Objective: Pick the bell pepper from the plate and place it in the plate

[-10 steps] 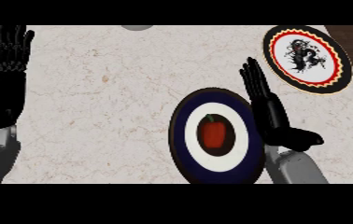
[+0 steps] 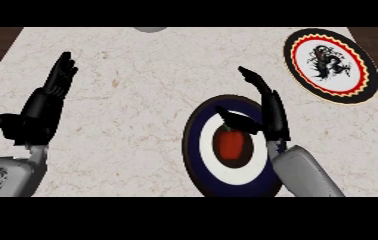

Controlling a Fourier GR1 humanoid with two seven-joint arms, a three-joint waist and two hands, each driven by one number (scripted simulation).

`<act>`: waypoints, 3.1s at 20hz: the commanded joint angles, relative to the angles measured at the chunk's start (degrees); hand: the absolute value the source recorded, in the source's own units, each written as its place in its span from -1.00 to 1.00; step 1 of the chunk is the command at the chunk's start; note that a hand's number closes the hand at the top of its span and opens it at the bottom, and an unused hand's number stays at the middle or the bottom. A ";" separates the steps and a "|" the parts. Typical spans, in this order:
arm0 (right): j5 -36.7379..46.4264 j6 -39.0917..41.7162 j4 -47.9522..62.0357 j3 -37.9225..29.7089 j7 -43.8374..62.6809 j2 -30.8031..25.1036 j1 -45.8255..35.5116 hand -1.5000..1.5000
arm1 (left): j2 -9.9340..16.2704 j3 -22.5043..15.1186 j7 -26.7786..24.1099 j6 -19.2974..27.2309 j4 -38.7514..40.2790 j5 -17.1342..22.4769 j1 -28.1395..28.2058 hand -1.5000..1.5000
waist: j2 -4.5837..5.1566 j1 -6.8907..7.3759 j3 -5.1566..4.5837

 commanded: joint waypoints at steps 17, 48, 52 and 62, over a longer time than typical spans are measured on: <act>54.61 2.17 0.73 12.53 56.13 11.50 -8.30 -1.00 | -4.54 -1.13 3.84 -0.08 8.58 -1.15 -0.97 0.00 | -2.07 -3.37 1.11; 43.41 43.30 -11.51 4.96 76.57 13.79 -0.97 -1.00 | -7.65 -1.70 5.30 -2.11 6.23 -4.48 -2.17 0.00 | -0.82 -0.08 1.43; 43.19 45.05 -9.08 0.76 71.76 13.79 0.20 -1.00 | -10.40 -2.40 8.29 0.18 5.70 -5.86 -3.48 0.00 | -0.78 -0.35 1.46; 44.47 41.54 -7.23 3.05 72.46 13.80 3.12 -1.00 | -9.48 0.95 7.10 -2.34 5.46 -7.46 -3.06 0.00 | -0.79 -0.26 1.46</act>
